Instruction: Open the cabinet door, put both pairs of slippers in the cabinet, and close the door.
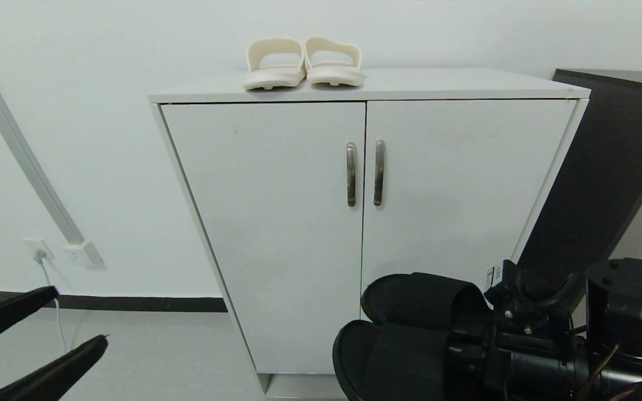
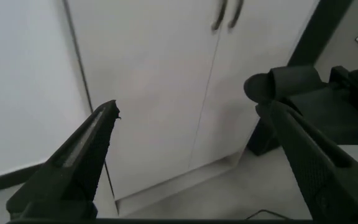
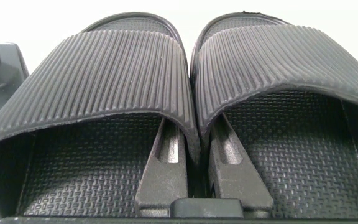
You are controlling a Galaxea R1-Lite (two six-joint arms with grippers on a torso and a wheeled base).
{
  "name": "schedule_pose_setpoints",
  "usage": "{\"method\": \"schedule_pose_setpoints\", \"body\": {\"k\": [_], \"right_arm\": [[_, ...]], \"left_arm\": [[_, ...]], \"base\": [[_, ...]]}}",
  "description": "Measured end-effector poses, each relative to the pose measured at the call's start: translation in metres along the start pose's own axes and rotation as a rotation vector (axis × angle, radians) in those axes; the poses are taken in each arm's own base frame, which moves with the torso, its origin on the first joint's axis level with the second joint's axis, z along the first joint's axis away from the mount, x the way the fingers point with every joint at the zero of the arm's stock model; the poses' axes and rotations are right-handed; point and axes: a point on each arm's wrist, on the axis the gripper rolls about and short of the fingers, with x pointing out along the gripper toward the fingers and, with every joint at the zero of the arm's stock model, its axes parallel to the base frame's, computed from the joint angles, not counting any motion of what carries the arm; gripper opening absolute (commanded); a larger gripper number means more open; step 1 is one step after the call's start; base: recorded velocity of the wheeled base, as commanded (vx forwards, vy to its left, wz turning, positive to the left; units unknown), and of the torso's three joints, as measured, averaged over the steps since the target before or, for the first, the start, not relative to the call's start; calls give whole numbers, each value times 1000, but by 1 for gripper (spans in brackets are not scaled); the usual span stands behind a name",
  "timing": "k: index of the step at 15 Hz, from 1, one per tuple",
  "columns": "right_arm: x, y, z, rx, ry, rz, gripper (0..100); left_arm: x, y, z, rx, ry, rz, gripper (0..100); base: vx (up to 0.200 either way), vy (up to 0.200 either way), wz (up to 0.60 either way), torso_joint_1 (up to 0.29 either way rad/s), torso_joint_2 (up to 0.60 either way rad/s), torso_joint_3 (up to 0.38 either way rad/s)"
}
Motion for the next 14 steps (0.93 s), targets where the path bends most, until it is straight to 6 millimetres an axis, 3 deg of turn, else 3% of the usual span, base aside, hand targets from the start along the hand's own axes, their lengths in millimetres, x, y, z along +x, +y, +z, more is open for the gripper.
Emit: {"method": "schedule_pose_setpoints", "body": {"k": [5,14], "right_arm": [[-1,2,-3,0,7,10,0],[-1,5,-11,19,31,63,0]], "left_arm": [[60,-7,42,78,10,-168,100],[172,-59,101,-40,-61,-530,100]], "base": [[0,0,0,0,0,0],[0,0,0,0,0,0]]}}
